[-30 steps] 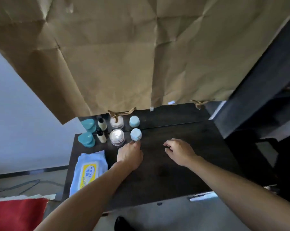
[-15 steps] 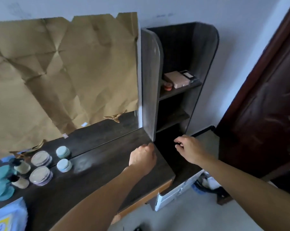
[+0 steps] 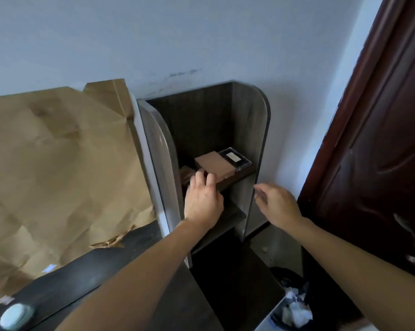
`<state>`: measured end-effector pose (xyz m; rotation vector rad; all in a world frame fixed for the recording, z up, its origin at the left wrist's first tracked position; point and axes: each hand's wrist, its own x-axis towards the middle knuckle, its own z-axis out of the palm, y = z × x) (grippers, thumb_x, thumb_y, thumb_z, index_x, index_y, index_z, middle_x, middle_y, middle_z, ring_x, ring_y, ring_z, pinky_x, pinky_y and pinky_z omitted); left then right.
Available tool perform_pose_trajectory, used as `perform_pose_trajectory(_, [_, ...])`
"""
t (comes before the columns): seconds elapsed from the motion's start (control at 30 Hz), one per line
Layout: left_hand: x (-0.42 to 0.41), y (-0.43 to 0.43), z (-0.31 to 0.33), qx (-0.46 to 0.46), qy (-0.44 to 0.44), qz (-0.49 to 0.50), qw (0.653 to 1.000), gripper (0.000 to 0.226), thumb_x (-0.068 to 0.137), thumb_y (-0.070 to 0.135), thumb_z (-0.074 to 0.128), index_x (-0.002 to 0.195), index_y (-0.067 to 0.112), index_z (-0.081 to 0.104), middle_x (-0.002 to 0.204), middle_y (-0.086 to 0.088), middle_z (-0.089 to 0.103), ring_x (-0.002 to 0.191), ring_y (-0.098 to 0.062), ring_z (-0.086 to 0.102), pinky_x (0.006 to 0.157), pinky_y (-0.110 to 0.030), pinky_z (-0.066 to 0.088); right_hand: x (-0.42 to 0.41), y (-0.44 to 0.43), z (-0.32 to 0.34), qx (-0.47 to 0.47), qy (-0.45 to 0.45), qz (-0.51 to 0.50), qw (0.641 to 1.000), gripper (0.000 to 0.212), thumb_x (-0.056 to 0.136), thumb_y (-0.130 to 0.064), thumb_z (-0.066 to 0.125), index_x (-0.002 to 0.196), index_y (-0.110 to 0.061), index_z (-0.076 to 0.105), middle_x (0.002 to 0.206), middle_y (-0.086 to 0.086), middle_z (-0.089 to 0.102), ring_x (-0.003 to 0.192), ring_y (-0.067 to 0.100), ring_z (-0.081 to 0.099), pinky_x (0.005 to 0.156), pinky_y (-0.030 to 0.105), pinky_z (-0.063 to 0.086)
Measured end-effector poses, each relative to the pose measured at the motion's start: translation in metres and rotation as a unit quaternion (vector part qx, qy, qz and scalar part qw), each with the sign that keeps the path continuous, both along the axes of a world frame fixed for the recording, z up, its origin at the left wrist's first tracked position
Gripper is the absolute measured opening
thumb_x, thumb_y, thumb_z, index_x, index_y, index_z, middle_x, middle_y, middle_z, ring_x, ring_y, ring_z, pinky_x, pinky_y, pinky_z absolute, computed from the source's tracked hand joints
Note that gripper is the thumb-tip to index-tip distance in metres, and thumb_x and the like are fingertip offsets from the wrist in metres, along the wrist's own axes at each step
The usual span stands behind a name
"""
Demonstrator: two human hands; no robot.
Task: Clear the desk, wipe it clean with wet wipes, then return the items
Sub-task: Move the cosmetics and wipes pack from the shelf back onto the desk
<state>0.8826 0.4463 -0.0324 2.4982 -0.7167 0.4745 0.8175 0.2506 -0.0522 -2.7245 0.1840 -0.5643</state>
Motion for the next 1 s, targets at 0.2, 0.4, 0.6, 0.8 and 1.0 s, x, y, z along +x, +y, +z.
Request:
perform_pose_trajectory(0.2, [0.034,-0.015,-0.010,-0.008,0.067,0.066,0.996,0.052,0.093,0.012,0.047,0.142,0.009,0.032,0.152,-0.018,0.025,0.142,-0.033,0.017,0.115,-0.038,0.023,0.059,-0.012,0.016,-0.010,-0.086,0.072,0.994,0.035,0.088,-0.022,0.059,0.121,-0.011,0.060,0.113,0.006,0.059,0.103,0.024,0.055,0.075,0.034,0.050])
perform_pose_trajectory(0.4, [0.037,-0.020,-0.026,0.010,-0.008,0.094,0.995,0.037,0.078,-0.004,0.064,0.115,-0.003,0.064,0.115,-0.020,0.063,0.116,-0.040,0.053,0.098,-0.043,0.045,0.117,-0.007,0.010,-0.111,-0.041,0.194,0.974,0.052,0.091,-0.045,0.048,0.136,-0.019,0.046,0.146,0.004,0.041,0.139,0.023,0.029,0.102,0.047,0.033])
perform_pose_trajectory(0.6, [0.020,-0.029,-0.034,-0.013,-0.036,0.187,0.982,0.031,0.082,0.000,0.058,0.112,-0.004,0.065,0.108,-0.019,0.065,0.098,-0.038,0.059,0.087,-0.042,0.052,0.118,-0.023,-0.010,-0.159,-0.033,0.280,0.946,0.080,0.085,-0.072,0.030,0.141,-0.015,0.039,0.152,0.001,0.032,0.144,0.015,0.017,0.114,0.048,0.013])
perform_pose_trajectory(0.8, [-0.004,-0.030,-0.036,-0.006,-0.052,0.225,0.973,0.029,0.085,-0.002,0.059,0.113,-0.004,0.064,0.105,-0.018,0.063,0.094,-0.036,0.058,0.085,-0.043,0.053,0.118,-0.035,-0.016,-0.171,-0.114,0.319,0.925,0.062,0.071,-0.039,0.077,0.121,-0.011,0.053,0.134,0.006,0.053,0.127,0.023,0.047,0.105,0.049,0.029])
perform_pose_trajectory(1.0, [-0.027,-0.027,-0.039,0.001,-0.074,0.206,0.976,0.027,0.085,0.000,0.065,0.112,-0.003,0.065,0.105,-0.016,0.062,0.095,-0.030,0.055,0.084,-0.040,0.052,0.105,-0.031,-0.014,-0.148,-0.171,0.343,0.912,0.043,0.065,-0.008,0.077,0.104,-0.009,0.058,0.117,0.008,0.059,0.106,0.029,0.054,0.076,0.041,0.046])
